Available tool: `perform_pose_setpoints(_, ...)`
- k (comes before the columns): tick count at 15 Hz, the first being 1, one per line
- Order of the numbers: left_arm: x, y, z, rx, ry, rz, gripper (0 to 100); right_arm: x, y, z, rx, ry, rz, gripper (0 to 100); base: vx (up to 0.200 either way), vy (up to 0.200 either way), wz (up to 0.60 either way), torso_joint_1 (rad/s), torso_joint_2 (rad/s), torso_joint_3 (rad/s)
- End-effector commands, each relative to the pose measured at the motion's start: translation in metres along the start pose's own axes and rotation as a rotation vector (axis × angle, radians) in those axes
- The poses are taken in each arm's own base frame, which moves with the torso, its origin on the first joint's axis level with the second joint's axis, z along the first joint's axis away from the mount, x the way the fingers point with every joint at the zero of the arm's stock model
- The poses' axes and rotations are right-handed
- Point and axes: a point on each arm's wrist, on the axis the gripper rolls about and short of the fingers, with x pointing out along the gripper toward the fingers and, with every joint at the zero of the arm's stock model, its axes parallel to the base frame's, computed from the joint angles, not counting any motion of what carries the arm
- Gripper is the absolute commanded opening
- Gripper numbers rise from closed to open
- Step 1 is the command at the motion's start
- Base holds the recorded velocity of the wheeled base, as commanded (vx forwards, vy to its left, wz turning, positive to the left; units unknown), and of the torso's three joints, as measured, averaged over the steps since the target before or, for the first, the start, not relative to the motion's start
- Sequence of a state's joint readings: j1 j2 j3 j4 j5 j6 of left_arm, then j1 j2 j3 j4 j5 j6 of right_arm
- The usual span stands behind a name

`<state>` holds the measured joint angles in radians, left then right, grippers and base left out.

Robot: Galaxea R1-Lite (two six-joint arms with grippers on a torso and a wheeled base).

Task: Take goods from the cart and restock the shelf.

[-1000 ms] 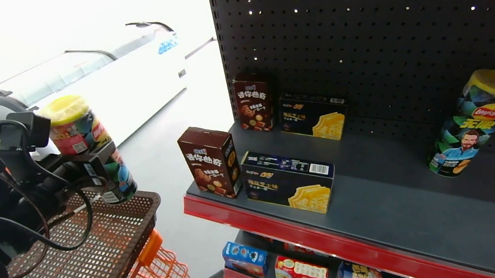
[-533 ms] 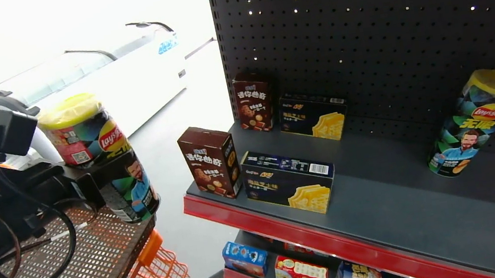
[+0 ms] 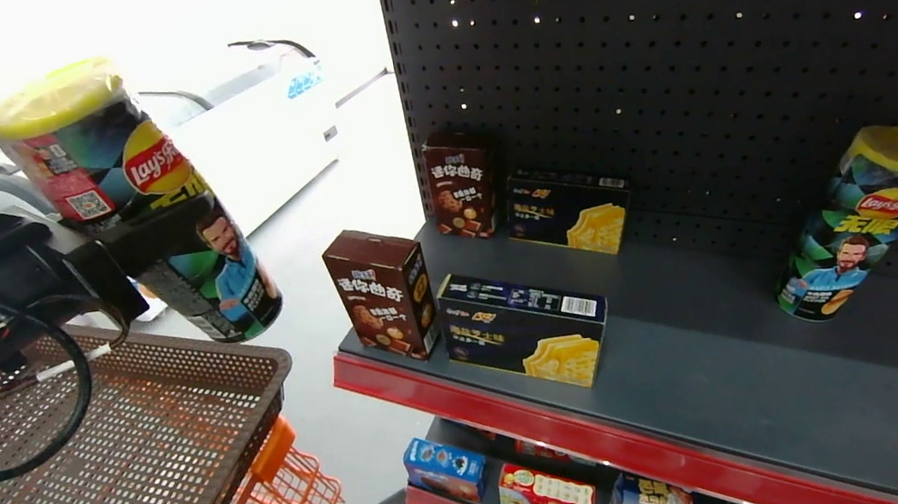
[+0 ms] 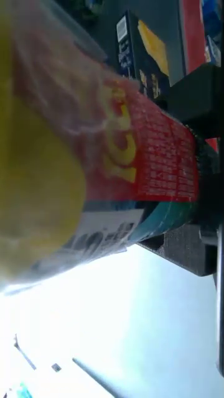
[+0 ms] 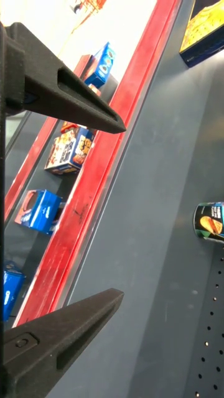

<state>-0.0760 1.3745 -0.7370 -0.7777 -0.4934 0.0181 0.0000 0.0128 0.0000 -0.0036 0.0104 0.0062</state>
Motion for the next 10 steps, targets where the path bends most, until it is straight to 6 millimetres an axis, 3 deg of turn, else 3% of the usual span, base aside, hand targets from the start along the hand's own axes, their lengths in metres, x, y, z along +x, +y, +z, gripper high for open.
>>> perform_pose_setpoints(1,-0.003,-0.009,0.002,0.008,-0.009,-0.064,0,0.000,0.000,0.000,0.000,-0.001,0.000,100,0.000,0.000,0.00,0.000,0.00,0.000)
perform_pose_setpoints(6,-0.010,-0.041,-0.024,-0.046,0.061,-0.221,0,0.000,0.000,0.000,0.000,0.002,0.000,100,0.000,0.000,0.00,0.000,0.00,0.000)
perform_pose_setpoints(10,-0.018,-0.060,-0.019,-0.057,0.042,-0.345,0,0.000,0.000,0.000,0.000,0.002,0.000,100,0.000,0.000,0.00,0.000,0.00,0.000)
